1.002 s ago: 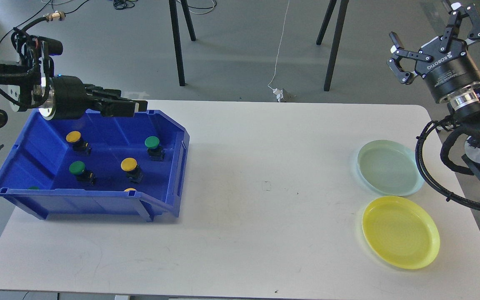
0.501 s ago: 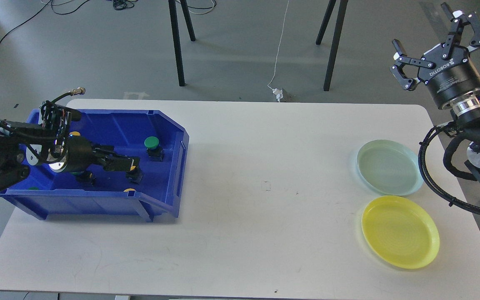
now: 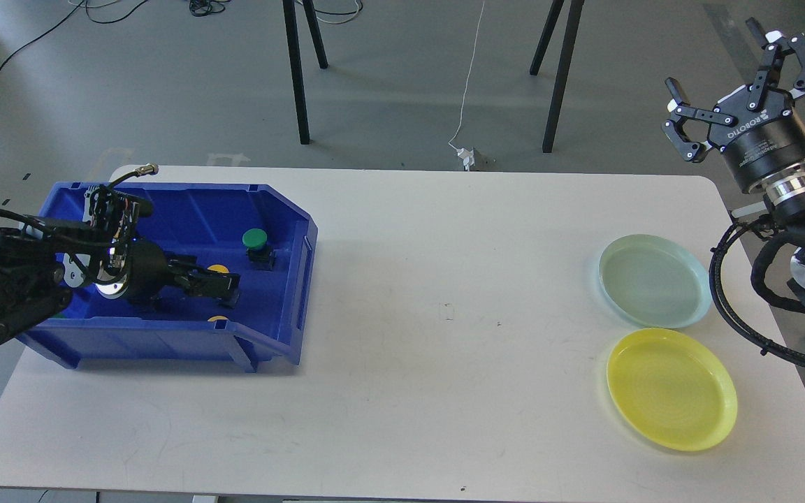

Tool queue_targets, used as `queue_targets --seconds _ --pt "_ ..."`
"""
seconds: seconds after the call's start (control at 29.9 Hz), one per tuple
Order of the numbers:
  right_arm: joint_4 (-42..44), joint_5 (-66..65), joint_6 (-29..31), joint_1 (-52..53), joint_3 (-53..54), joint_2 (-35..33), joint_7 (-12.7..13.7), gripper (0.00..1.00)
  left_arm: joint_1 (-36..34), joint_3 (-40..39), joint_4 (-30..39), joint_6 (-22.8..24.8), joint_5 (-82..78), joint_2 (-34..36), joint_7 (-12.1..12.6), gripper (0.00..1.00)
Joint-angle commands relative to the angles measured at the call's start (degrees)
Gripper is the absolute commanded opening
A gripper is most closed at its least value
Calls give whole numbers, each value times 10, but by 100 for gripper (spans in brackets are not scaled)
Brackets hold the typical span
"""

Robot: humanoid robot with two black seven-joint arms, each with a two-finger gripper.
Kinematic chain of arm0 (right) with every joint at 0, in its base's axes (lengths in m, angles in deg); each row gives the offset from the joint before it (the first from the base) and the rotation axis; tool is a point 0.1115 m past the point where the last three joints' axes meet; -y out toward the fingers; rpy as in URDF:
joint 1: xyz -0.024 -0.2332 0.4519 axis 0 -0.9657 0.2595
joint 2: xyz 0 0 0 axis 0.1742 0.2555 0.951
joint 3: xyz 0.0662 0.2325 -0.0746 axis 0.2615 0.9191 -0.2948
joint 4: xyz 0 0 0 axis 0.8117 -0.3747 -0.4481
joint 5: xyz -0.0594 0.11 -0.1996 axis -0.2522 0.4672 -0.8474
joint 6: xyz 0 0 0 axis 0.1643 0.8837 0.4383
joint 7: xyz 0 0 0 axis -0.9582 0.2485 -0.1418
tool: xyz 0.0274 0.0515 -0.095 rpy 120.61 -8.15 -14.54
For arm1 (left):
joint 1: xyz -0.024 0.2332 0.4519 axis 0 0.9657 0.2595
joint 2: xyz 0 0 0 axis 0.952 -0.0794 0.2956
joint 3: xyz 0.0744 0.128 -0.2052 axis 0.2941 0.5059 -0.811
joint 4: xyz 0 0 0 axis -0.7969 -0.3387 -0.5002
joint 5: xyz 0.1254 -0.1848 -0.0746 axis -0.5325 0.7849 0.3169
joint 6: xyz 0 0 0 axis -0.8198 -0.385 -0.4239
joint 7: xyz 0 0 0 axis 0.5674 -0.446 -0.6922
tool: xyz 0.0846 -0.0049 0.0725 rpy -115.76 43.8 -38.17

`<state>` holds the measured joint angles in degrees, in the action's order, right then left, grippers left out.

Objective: Pass button and place on color plate
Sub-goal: 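Lower the left gripper into the bin and grasp a yellow-capped bottle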

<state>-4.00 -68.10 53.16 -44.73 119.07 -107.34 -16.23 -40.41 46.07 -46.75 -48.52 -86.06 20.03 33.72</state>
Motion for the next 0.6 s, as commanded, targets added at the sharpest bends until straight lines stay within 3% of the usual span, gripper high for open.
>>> queue_targets --seconds 0.0,0.23,0.5,0.57 --pt "0 0 0 0 0 0 0 99 2 -1 0 0 0 -5 0 98" --pt "0 0 0 -1 0 0 0 99 3 -2 -13 -3 4 -16 0 92" --pt "0 0 0 -6 1 0 0 99 8 3 -20 -10 2 -18 0 71" --pt "0 0 0 -10 1 0 0 99 17 3 -20 -10 1 -18 0 60"
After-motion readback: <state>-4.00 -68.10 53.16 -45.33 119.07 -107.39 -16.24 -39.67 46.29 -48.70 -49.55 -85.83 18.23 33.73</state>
